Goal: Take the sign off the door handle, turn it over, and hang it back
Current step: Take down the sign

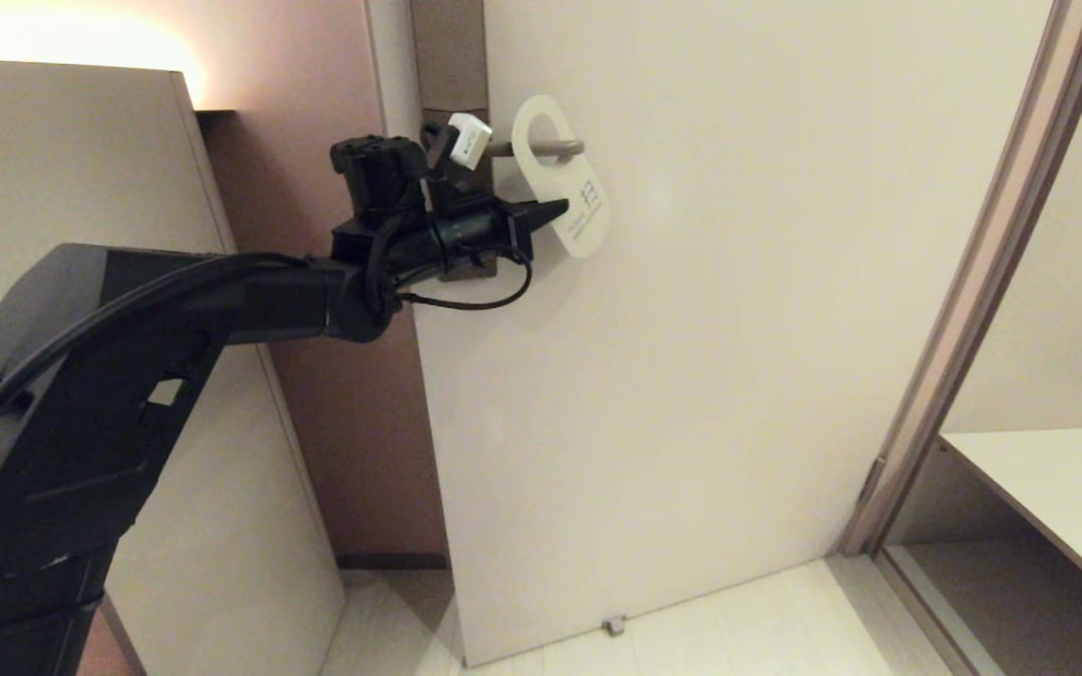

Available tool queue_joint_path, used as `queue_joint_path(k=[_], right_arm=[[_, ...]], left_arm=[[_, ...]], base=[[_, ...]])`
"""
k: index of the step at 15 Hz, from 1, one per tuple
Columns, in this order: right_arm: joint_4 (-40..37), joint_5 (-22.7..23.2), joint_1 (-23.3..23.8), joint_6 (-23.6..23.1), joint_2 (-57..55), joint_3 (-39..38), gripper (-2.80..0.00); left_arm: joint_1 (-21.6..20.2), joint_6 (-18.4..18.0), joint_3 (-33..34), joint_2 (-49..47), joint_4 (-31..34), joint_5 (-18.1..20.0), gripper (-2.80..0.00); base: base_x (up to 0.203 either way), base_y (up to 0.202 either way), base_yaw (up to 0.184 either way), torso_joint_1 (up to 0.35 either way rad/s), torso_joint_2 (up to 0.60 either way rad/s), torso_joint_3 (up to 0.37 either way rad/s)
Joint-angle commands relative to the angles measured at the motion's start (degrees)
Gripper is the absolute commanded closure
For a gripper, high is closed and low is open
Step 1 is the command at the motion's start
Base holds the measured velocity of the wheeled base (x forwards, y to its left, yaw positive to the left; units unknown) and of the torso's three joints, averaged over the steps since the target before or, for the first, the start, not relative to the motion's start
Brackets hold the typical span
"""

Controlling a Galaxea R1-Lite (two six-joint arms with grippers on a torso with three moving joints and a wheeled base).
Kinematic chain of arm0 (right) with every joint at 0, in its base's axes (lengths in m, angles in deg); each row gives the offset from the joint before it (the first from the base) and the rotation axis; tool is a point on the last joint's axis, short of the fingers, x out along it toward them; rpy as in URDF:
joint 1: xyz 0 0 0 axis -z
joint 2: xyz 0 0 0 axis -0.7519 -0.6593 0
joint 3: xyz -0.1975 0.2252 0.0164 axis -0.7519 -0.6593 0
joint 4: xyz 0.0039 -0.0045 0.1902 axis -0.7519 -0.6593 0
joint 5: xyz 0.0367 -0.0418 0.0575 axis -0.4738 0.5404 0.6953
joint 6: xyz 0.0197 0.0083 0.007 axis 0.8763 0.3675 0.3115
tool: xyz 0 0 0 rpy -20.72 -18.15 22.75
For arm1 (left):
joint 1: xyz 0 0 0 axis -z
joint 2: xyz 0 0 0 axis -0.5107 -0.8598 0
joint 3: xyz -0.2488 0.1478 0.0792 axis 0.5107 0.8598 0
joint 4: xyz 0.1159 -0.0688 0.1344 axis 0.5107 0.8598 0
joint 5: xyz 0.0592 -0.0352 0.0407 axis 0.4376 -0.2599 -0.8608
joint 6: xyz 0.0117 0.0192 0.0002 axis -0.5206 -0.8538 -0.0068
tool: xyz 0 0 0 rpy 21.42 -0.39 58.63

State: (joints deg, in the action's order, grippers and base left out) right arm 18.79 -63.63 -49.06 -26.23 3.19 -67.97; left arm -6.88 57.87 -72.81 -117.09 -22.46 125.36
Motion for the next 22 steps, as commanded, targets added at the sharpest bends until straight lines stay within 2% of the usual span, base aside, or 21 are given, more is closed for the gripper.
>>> queue_joint_path(k=[1, 17, 20, 22], right_arm=[[0.01, 0.02, -0.05, -0.06, -0.05, 0.0, 0.0], [0.01, 0.02, -0.05, -0.06, -0.05, 0.0, 0.0], [0.01, 0.02, -0.05, -0.06, -0.05, 0.0, 0.0], [0.01, 0.02, -0.05, -0.06, -0.05, 0.0, 0.0]], left_arm=[[0.52, 0.03, -0.49, -0.35, -0.14, 0.25, 0.0], [1.64, -0.41, -0.9, -0.06, 0.04, 0.85, 0.0], [1.62, -0.41, -1.08, -0.04, 0.03, 5.4, 0.0], [1.57, -0.41, -1.08, -0.15, 0.04, 6.41, 0.0]], base=[[0.0, 0.0, 0.0, 0.0, 0.0, 0.0], [0.0, 0.0, 0.0, 0.0, 0.0, 0.0], [0.0, 0.0, 0.0, 0.0, 0.0, 0.0], [0.0, 0.0, 0.0, 0.0, 0.0, 0.0]])
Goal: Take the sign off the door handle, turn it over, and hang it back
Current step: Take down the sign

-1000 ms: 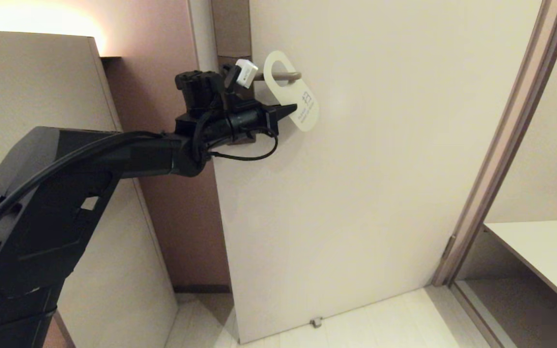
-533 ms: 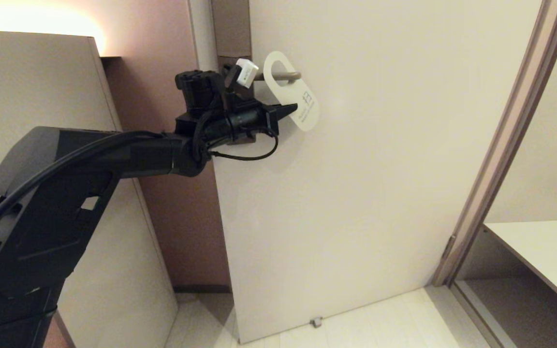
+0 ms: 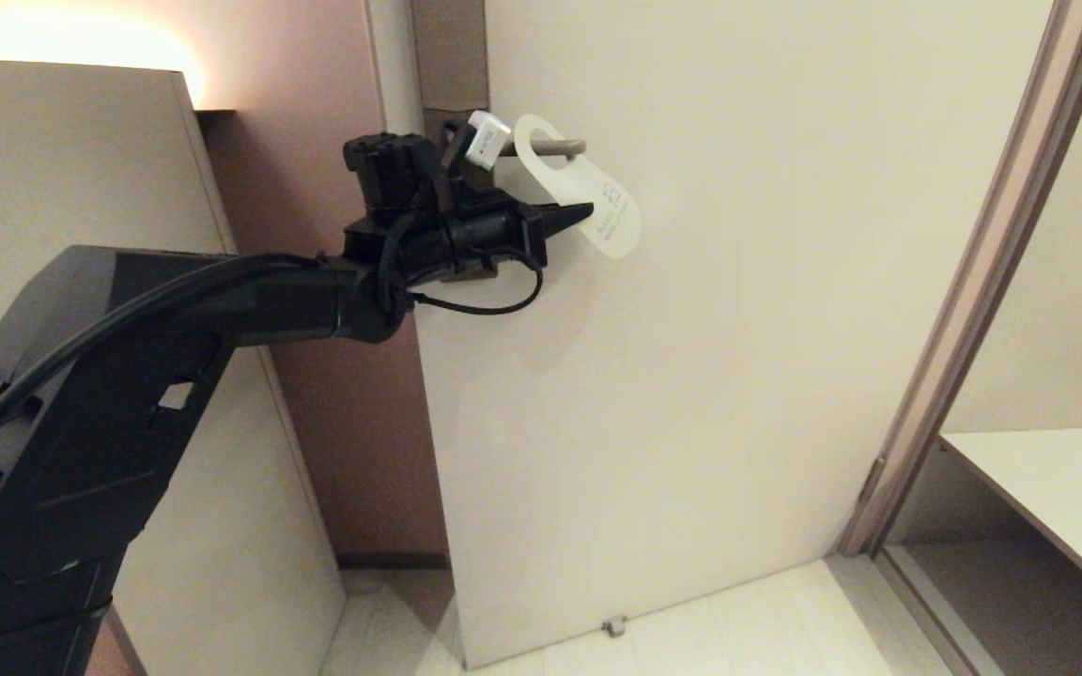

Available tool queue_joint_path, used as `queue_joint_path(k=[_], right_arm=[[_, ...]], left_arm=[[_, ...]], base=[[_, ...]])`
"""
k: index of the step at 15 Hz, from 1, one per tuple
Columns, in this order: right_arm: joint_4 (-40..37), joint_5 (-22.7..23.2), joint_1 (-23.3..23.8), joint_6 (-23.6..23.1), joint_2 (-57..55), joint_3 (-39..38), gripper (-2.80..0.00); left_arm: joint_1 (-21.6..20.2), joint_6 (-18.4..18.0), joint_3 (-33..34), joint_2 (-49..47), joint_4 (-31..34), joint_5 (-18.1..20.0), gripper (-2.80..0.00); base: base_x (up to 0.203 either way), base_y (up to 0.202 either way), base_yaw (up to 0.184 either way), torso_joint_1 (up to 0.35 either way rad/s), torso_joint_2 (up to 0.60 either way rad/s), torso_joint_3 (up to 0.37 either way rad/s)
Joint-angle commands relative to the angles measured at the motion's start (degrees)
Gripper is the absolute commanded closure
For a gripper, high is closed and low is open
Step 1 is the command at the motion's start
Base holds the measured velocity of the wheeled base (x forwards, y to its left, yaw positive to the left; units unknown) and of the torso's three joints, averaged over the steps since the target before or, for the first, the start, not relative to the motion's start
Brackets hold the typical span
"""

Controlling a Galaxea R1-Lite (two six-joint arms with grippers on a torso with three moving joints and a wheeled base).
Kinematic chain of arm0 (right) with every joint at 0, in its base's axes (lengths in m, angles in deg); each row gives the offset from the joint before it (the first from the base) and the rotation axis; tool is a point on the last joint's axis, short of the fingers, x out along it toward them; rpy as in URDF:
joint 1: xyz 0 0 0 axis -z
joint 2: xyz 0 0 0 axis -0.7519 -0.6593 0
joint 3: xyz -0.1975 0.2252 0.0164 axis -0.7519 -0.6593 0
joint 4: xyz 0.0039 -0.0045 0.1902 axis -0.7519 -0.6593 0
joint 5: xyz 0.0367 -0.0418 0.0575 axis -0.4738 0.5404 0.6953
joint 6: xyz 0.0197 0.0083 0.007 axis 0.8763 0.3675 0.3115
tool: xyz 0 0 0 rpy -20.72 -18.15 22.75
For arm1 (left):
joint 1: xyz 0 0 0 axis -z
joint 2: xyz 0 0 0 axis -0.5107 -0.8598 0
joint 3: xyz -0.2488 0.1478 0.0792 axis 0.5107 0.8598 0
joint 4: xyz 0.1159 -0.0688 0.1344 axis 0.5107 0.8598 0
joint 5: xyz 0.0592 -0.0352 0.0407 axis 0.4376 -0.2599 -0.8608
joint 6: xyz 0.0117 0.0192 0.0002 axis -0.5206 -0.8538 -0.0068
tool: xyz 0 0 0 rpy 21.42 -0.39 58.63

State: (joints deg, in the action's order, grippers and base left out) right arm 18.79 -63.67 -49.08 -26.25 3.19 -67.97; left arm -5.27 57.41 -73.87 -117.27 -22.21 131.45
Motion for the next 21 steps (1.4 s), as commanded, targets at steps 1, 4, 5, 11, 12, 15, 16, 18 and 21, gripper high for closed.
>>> queue_joint_path(k=[1, 4, 5, 11, 12, 15, 16, 18, 21], right_arm=[[0.01, 0.06, -0.02, -0.04, -0.05, 0.0, 0.0], [0.01, 0.06, -0.02, -0.04, -0.05, 0.0, 0.0], [0.01, 0.06, -0.02, -0.04, -0.05, 0.0, 0.0], [0.01, 0.06, -0.02, -0.04, -0.05, 0.0, 0.0], [0.01, 0.06, -0.02, -0.04, -0.05, 0.0, 0.0], [0.01, 0.06, -0.02, -0.04, -0.05, 0.0, 0.0], [0.01, 0.06, -0.02, -0.04, -0.05, 0.0, 0.0], [0.01, 0.06, -0.02, -0.04, -0.05, 0.0, 0.0], [0.01, 0.06, -0.02, -0.04, -0.05, 0.0, 0.0]], left_arm=[[-0.04, 0.04, -0.02, 0.03, -0.22, 0.32, 0.0], [-0.69, 0.04, 0.06, -0.14, -0.22, 0.32, 0.0], [-1.16, -0.03, 0.07, -0.23, -0.22, 0.32, 0.0], [-4.95, -4.35, 0.07, -0.93, 0.47, -0.05, 0.0], [-5.1, -4.52, 0.07, -0.7, 0.76, -0.03, 0.0], [-5.97, -8.3, 0.07, 0.2, 3.9, 0.03, 0.0], [-6.14, -9.27, 0.07, 0.51, 4.75, 0.06, 0.0], [-6.02, -9.45, 0.07, 0.74, 4.61, 0.06, 0.0], [-6.02, -9.45, 0.08, 1.43, 4.61, 0.06, 0.0]], base=[[0.0, 0.0, 0.0, 0.0, 0.0, 0.0], [0.0, 0.0, 0.0, 0.0, 0.0, 0.0], [0.0, 0.0, 0.0, 0.0, 0.0, 0.0], [0.0, 0.0, 0.0, 0.0, 0.0, 0.0], [0.0, 0.0, 0.0, 0.0, 0.0, 0.0], [0.0, 0.0, 0.0, 0.0, 0.0, 0.0], [0.0, 0.0, 0.0, 0.0, 0.0, 0.0], [0.0, 0.0, 0.0, 0.0, 0.0, 0.0], [0.0, 0.0, 0.0, 0.0, 0.0, 0.0]])
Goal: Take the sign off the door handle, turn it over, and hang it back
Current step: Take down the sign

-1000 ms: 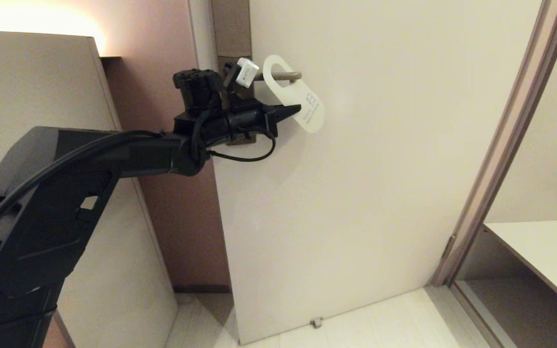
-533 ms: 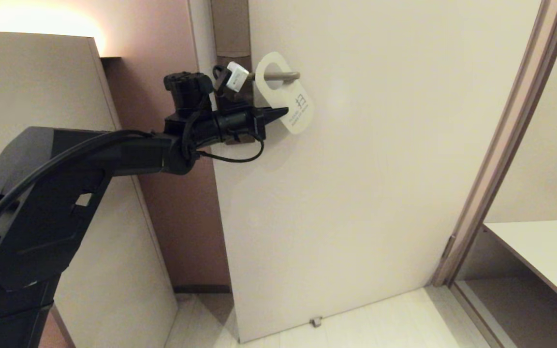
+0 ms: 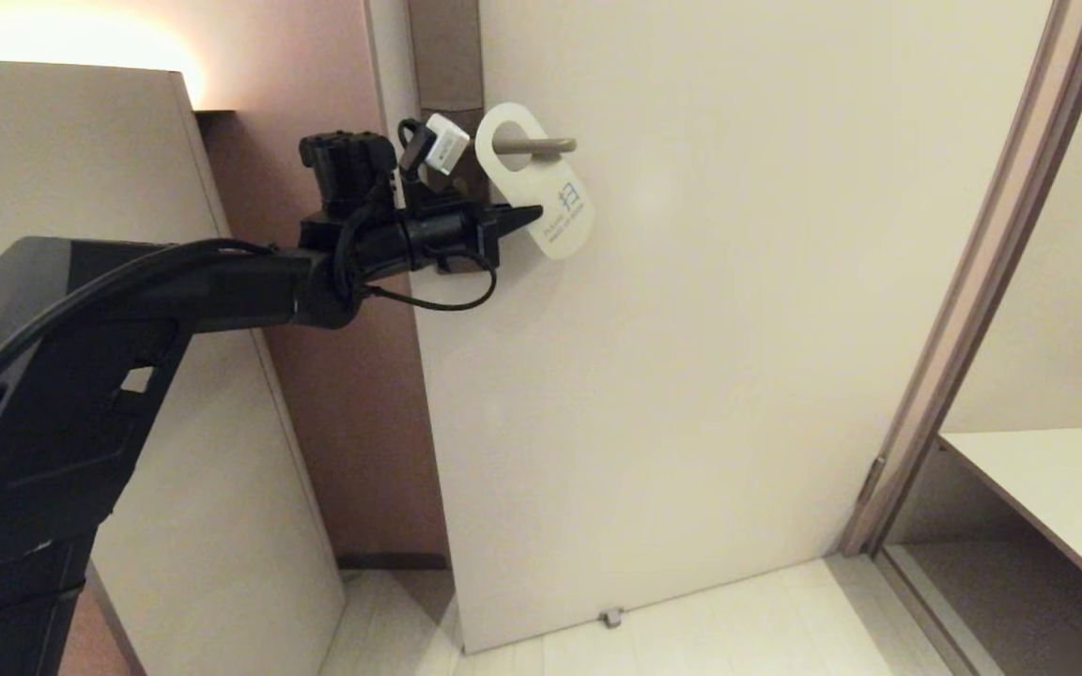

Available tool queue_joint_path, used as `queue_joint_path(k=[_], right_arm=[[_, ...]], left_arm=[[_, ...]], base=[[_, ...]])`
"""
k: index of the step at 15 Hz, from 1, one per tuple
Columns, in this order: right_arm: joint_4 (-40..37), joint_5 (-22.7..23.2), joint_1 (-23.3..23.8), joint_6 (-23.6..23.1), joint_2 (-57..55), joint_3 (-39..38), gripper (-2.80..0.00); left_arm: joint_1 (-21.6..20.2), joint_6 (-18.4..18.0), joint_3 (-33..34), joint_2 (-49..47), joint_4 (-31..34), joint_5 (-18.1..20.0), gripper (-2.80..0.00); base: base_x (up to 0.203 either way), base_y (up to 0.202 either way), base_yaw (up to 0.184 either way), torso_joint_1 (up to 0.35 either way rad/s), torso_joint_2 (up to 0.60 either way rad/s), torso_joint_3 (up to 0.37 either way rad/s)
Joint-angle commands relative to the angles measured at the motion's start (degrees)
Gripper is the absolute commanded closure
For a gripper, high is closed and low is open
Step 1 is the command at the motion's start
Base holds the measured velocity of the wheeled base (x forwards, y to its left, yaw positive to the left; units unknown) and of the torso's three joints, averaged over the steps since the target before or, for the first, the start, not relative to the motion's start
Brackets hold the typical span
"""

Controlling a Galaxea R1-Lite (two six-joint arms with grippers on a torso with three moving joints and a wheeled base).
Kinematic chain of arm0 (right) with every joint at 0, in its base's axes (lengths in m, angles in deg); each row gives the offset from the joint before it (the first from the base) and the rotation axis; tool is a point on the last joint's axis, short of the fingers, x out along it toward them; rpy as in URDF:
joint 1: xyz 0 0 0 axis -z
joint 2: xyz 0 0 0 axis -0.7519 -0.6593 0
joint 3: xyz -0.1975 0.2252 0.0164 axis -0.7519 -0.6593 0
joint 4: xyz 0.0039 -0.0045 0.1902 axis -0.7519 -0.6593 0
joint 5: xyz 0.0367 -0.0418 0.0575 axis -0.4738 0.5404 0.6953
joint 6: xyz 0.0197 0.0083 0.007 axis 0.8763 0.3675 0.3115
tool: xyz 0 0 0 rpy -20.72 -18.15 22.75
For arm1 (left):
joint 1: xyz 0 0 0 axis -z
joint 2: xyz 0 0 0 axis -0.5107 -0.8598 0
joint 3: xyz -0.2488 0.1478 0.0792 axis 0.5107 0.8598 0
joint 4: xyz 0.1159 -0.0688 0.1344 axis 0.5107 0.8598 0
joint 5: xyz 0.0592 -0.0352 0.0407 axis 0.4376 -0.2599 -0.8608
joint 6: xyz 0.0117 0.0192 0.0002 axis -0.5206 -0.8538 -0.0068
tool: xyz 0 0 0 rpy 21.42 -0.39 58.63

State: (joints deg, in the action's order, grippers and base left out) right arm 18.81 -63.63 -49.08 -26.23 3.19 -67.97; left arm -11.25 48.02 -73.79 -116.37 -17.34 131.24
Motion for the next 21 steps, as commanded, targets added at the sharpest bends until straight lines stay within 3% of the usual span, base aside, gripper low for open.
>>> queue_joint_path(k=[1, 12, 21], right_arm=[[-0.01, 0.02, -0.02, -0.06, -0.05, 0.0, 0.0], [-0.01, 0.02, -0.02, -0.06, -0.05, 0.0, 0.0], [-0.01, 0.02, -0.02, -0.06, -0.05, 0.0, 0.0]], left_arm=[[0.06, 0.0, 0.08, 0.63, -0.25, 0.27, 0.0], [-0.38, -0.18, 1.6, 2.3, -0.34, 0.33, 0.0], [-5.47, -2.96, 8.69, 4.49, -0.78, 0.35, 0.0]], base=[[0.0, 0.0, 0.0, 0.0, 0.0, 0.0], [0.0, 0.0, 0.0, 0.0, 0.0, 0.0], [0.0, 0.0, 0.0, 0.0, 0.0, 0.0]])
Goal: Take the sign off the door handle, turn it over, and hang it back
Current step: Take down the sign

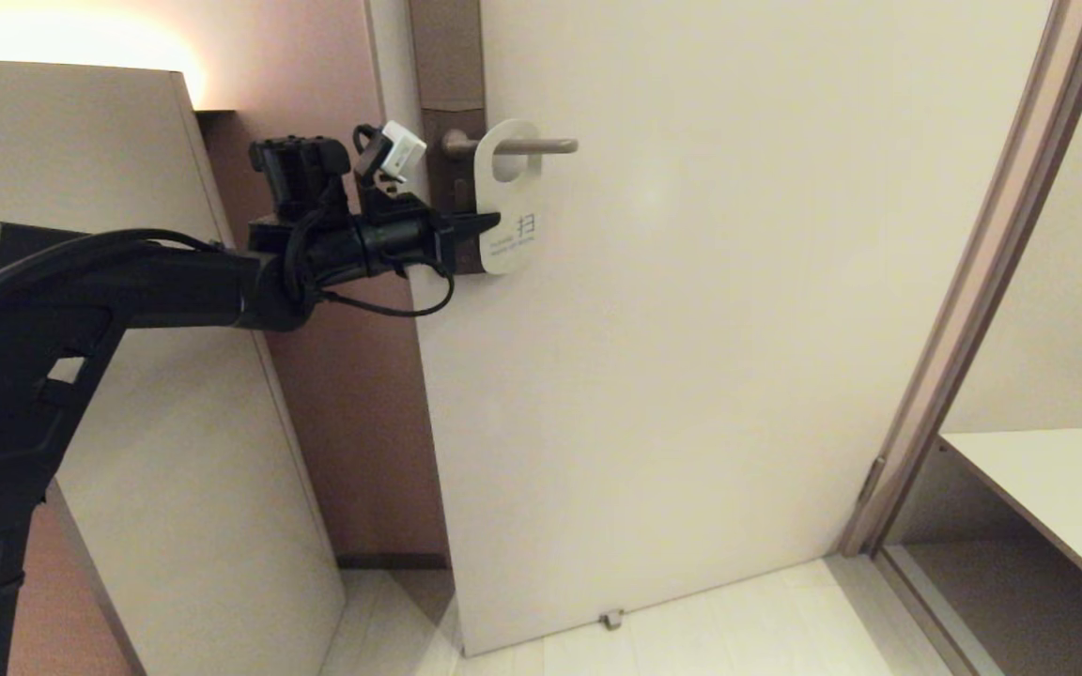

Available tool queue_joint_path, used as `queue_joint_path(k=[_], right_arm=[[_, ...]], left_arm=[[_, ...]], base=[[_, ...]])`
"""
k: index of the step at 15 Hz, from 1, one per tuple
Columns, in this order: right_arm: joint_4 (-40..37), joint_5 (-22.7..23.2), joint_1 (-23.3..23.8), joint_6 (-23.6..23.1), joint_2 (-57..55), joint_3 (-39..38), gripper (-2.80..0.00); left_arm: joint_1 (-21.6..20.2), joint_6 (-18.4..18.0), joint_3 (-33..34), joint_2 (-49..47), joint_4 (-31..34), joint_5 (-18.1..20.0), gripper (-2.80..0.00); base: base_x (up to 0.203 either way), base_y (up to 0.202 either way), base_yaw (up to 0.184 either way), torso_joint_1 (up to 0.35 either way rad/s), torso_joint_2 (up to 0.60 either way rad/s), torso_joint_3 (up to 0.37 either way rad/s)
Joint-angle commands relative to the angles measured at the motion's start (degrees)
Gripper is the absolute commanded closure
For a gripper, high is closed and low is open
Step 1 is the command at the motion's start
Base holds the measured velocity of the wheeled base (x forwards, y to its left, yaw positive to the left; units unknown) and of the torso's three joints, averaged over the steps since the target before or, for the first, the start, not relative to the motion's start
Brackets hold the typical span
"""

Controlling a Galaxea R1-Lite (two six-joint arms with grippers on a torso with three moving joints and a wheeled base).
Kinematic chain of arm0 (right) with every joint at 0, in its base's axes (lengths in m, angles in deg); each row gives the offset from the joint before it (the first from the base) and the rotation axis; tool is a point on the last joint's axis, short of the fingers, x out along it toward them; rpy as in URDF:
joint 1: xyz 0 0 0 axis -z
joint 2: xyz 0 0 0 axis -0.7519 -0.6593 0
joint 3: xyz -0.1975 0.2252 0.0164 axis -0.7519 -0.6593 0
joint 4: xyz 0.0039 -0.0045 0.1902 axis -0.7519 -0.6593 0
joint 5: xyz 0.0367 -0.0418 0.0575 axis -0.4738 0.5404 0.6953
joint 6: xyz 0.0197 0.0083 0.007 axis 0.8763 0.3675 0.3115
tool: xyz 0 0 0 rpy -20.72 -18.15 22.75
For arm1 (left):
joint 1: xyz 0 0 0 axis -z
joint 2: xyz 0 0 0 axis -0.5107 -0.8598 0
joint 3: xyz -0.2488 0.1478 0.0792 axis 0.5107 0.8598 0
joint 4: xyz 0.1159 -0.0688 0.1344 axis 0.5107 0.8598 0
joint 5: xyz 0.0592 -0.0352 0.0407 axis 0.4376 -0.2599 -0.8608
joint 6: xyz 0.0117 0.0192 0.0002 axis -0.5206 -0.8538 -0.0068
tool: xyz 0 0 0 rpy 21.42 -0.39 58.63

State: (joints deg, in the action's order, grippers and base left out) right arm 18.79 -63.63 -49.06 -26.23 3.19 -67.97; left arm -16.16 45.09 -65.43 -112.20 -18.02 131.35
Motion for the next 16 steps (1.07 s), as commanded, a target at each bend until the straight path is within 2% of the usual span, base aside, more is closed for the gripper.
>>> queue_joint_path(k=[1, 13, 14, 16], right_arm=[[0.01, 0.02, -0.05, -0.06, -0.05, 0.0, 0.0], [0.01, 0.02, -0.05, -0.06, -0.05, 0.0, 0.0], [0.01, 0.02, -0.05, -0.06, -0.05, 0.0, 0.0], [0.01, 0.02, -0.05, -0.06, -0.05, 0.0, 0.0]], left_arm=[[-0.92, -0.03, 0.33, 0.32, -0.1, 0.16, 0.0], [-1.28, 0.06, 0.77, 1.39, -0.08, 0.07, 0.0], [-1.28, 0.04, 1.39, 1.86, -0.05, 0.11, -2.8], [-1.28, -0.02, 3.47, 3.26, -0.09, 0.3, -2.8]], base=[[0.0, 0.0, 0.0, 0.0, 0.0, 0.0], [0.0, 0.0, 0.0, 0.0, 0.0, 0.0], [0.0, 0.0, 0.0, 0.0, 0.0, 0.0], [0.0, 0.0, 0.0, 0.0, 0.0, 0.0]])
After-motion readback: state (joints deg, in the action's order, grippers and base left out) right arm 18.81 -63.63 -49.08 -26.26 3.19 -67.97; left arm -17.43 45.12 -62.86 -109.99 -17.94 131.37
